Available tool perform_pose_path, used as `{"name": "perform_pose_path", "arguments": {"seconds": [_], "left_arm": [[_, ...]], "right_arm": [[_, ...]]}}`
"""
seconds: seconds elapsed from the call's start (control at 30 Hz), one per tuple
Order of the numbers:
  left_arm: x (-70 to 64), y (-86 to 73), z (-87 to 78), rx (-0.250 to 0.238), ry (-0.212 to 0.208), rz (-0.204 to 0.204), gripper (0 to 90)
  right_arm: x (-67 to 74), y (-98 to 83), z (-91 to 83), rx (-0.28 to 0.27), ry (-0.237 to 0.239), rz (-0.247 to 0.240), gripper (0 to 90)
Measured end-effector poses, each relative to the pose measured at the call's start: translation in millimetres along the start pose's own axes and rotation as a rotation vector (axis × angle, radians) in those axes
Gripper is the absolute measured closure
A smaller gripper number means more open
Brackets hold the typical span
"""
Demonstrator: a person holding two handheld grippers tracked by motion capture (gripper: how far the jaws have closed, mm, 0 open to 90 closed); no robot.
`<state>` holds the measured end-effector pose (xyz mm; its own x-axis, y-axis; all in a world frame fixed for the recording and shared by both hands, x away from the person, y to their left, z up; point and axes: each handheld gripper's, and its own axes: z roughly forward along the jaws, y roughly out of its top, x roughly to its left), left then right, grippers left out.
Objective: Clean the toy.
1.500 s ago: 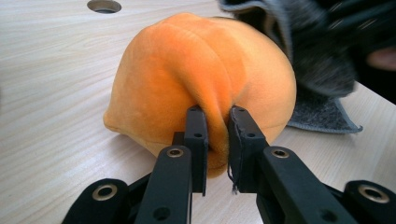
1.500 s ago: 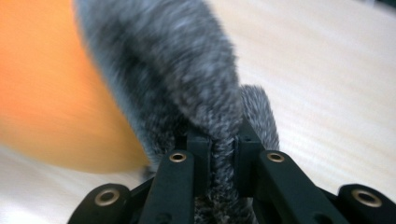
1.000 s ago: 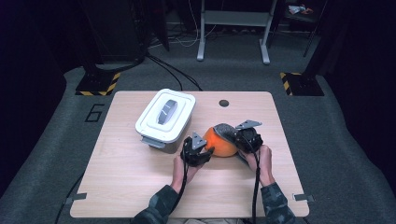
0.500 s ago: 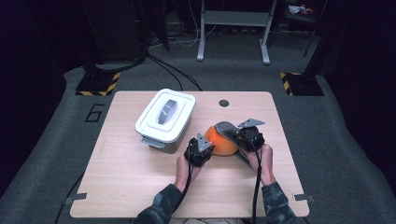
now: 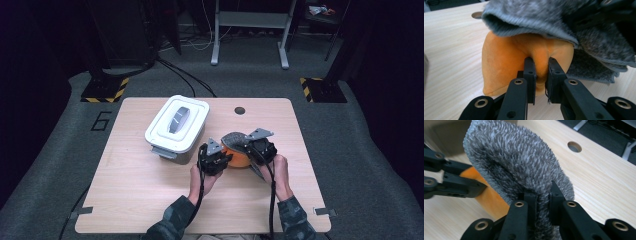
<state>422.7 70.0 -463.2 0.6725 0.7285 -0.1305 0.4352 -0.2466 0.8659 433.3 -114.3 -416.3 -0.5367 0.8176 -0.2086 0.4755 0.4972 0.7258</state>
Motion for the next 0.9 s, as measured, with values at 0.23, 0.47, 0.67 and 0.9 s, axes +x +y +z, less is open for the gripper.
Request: {"name": "perform_pose_path", "arguments": {"seconds": [0.23, 0.47, 0.67, 0.9], "left_arm": [[3.8, -1.6, 1.2, 0.007, 0.001, -0.01, 79.8], [7.8, -3.6, 2.2, 0.002, -0.002, -0.032, 79.8], [8.6, -3.9, 2.3, 0.002, -0.007, -0.04, 79.8], [10.8, -5.2, 2.2, -0.002, -0.011, -0.05, 79.8]], "right_arm": [[-4.1, -4.6, 7.4, 0.029, -0.024, -0.002, 81.5], [-16.6, -16.8, 15.8, 0.058, -0.045, 0.053, 81.5], [-26.3, -26.3, 24.8, 0.089, -0.059, 0.086, 81.5], [-36.8, -40.6, 44.4, 0.143, -0.06, 0.114, 81.5]]}}
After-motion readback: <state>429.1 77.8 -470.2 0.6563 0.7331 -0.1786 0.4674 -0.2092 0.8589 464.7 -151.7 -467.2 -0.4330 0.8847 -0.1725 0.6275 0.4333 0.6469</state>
